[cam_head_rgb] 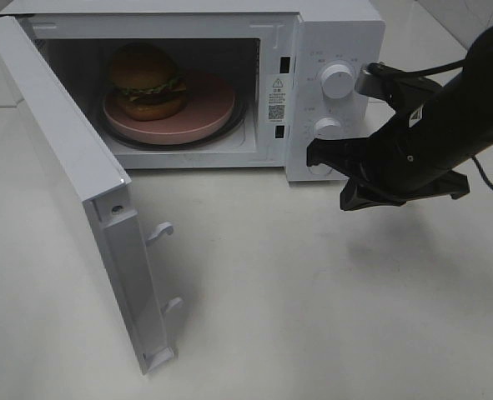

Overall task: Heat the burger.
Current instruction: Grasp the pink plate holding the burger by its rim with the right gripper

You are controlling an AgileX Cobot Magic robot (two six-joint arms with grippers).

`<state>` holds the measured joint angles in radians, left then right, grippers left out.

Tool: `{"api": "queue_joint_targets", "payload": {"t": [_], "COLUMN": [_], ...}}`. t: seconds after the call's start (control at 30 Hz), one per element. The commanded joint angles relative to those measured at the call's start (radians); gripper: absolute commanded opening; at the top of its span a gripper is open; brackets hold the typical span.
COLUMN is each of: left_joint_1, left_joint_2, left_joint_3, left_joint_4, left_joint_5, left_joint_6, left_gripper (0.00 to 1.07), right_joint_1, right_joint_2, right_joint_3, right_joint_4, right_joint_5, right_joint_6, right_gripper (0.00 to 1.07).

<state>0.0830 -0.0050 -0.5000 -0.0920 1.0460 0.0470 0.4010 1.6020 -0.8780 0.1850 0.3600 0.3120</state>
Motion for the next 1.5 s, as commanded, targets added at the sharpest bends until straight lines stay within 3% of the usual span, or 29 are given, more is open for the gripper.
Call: {"api": "queue_joint_targets", "payload": {"t": [0.03,0.23,0.43,0.63,0.7,0.93,1.0,1.1,1.2,1.23,1.3,1.33,1.4,1.5], "left_joint_1": [-0.003,-0.003,-0.003,-0.003,-0.003,-0.003,-0.003,-0.003,-0.003,-0.003,-0.003,-0.003,-0.003,-0.003], "left_joint_2": [-0.02,-0.02,-0.02,-0.02,-0.02,-0.02,-0.02,-0.02,-0.02,-0.02,-0.02,-0.02,-0.02,-0.02], "left_joint_3": [0.003,0.003,0.003,0.003,0.003,0.003,0.003,0.003,0.003,0.003,0.003,0.003,0.003,0.003], "left_joint_4": [-0.003,-0.003,-0.003,-0.003,-0.003,-0.003,-0.003,-0.003,-0.003,-0.003,-0.003,-0.003,-0.003,-0.003], "left_joint_5": [-0.01,-0.01,-0.01,-0.01,-0.01,-0.01,-0.01,-0.01,-0.01,-0.01,-0.01,-0.01,-0.01,-0.01], "left_joint_6": [-0.001,-0.001,-0.001,-0.001,-0.001,-0.001,-0.001,-0.001,-0.001,-0.001,-0.001,-0.001,-0.001,-0.001], "left_gripper": [1.02,1.02,1.02,1.02,1.02,1.02,1.02,1.02,1.02,1.02,1.02,1.02,1.02,1.02], "right_joint_1": [-0.004,-0.004,-0.004,-0.004,-0.004,-0.003,-0.001,0.004,0.057,0.057,0.087,0.087,0.108,0.129], "right_joint_2": [-0.009,-0.009,-0.009,-0.01,-0.01,-0.01,-0.01,-0.01,-0.016,-0.016,-0.016,-0.016,-0.016,-0.016], "right_joint_3": [-0.042,-0.119,-0.162,-0.176,-0.176,-0.176,-0.176,-0.176,-0.176,-0.176,-0.176,-0.176,-0.176,-0.176], "right_joint_4": [-0.021,0.015,0.085,0.083,0.08,0.058,-0.044,-0.069,-0.227,-0.227,-0.281,-0.281,-0.308,-0.343], "right_joint_5": [0.124,0.292,0.449,0.479,0.481,0.472,0.434,0.428,0.362,0.362,0.307,0.307,0.255,0.219], "right_joint_6": [-0.148,-0.479,-0.965,-1.257,-1.486,-1.679,-1.66,-1.646,-1.515,-1.515,-1.432,-1.432,-1.374,-1.343], "right_gripper": [0.01,0.01,0.02,0.03,0.04,0.09,0.22,0.27,0.57,0.57,0.77,0.77,0.89,0.91]}}
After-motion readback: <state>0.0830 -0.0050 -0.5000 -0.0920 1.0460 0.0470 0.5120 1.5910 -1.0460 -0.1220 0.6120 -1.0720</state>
